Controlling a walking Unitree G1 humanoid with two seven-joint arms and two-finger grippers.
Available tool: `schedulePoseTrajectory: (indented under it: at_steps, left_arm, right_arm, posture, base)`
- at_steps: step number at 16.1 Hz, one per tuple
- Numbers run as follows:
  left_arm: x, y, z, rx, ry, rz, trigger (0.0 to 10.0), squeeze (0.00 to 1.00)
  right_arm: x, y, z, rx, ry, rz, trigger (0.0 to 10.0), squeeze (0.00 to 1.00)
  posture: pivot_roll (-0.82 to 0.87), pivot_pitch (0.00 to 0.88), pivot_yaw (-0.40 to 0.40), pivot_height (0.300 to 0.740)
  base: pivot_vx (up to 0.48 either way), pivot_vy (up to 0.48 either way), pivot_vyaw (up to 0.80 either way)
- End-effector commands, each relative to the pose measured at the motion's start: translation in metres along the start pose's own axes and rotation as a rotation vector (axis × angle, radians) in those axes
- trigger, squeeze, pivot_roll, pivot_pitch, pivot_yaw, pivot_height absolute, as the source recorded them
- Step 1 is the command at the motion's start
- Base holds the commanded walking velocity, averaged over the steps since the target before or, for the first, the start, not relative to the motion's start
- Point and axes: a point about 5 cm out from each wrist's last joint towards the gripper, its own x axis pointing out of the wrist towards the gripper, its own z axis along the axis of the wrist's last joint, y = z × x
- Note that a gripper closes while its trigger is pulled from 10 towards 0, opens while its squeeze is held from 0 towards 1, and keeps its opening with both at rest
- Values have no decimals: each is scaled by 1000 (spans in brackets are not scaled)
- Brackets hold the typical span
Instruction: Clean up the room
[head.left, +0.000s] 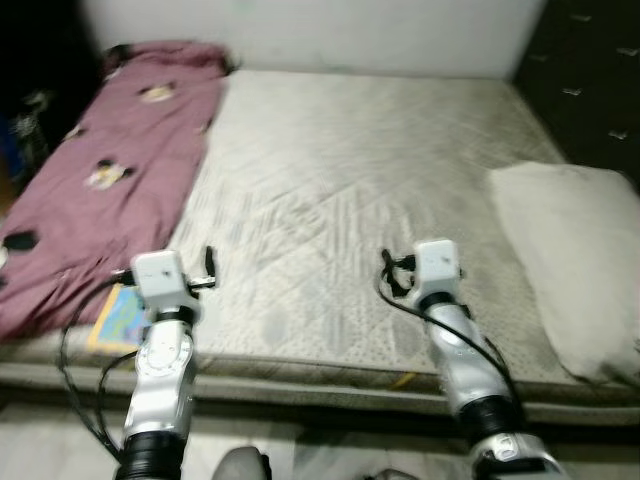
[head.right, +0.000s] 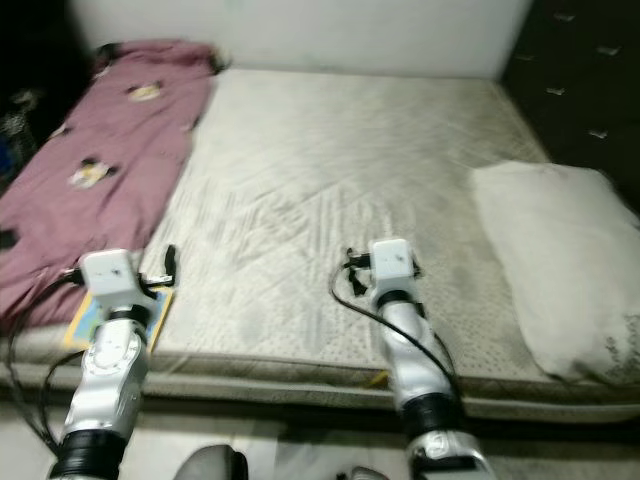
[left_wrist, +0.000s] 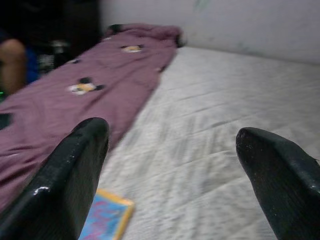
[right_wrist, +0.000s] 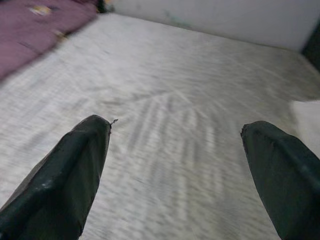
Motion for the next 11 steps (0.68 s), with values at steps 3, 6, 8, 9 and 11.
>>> schedulePoseTrajectory:
  at_steps: [3,6,8,9,11]
  left_arm:
    - [1,-4,1,-7,4,-11,10000,0]
    - [1,-5,1,-4,2,-17,10000,0]
    - [1,-5,0,-6,2,-17,10000,0]
    - [1,-5,0,-6,2,-17,10000,0]
    - [1,-5,0,-6,1,-18,10000,0]
  right_arm:
    - [0,-8,0,-4,2,-19,10000,0]
    - [0,-7,0,-8,3,-18,10000,0]
    - [0,-7,0,-9,4,-15,10000,0]
    - [0,-7,-1,-10,5,-14,10000,0]
    - [0,-7,-1,-9,7,-12,10000,0]
  posture:
    - [-41,0,18,740]
    - [-39,0,16,740]
    - [-39,0,14,740]
    - [-39,0,13,740]
    - [-38,0,13,740]
  base:
    - [0,480,0]
    - [0,480,0]
    - [0,480,0]
    - [0,480,0]
    - [0,480,0]
